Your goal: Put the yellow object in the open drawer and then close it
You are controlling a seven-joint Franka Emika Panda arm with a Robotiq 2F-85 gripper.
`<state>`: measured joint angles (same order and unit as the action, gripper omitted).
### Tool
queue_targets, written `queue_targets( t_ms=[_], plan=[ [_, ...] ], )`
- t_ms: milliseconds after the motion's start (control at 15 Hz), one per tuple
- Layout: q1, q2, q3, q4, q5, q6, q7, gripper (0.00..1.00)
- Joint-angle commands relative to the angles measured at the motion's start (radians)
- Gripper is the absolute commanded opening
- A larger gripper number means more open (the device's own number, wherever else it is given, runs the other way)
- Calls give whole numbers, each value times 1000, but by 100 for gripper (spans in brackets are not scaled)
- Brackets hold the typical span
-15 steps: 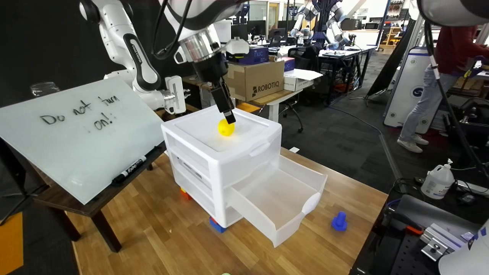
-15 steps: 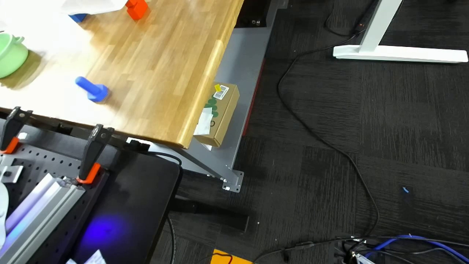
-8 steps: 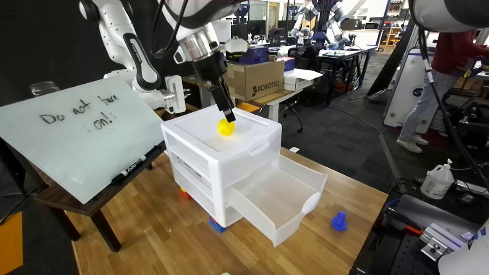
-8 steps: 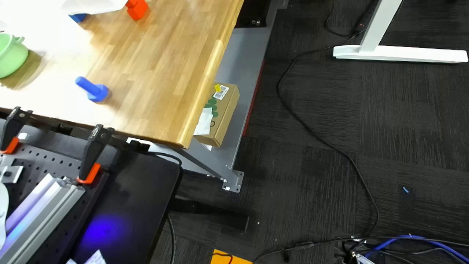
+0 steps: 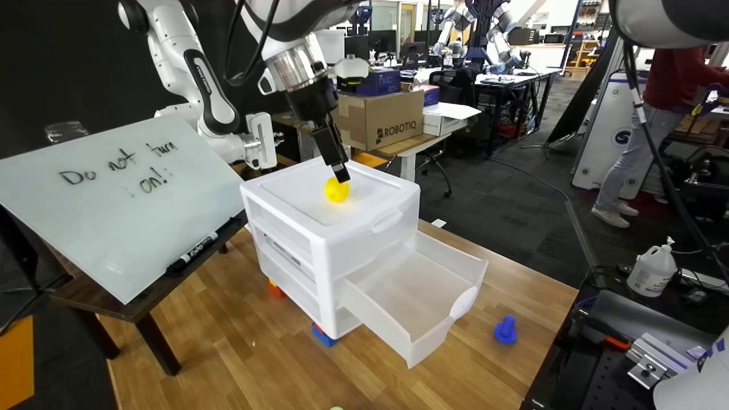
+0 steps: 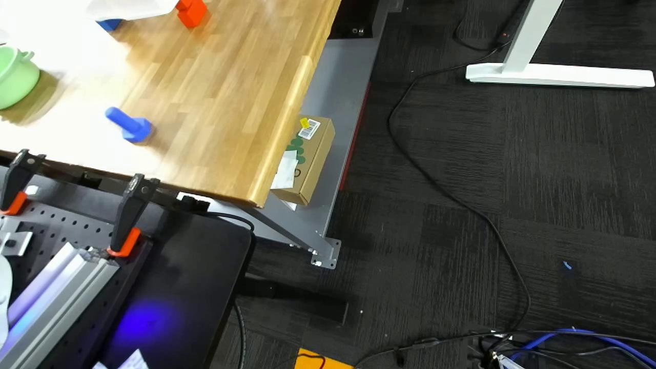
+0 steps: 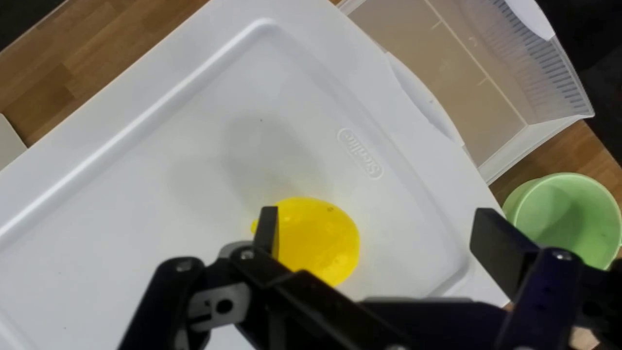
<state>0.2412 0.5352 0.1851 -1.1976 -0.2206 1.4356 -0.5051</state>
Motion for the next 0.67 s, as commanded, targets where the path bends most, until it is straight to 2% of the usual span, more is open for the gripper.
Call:
queue_targets(
  t_ms=[0, 600],
  plan=[
    [-19, -10, 15, -8, 36, 42, -53, 100],
    [-35, -9, -9, -19, 34, 54, -50, 100]
  ],
)
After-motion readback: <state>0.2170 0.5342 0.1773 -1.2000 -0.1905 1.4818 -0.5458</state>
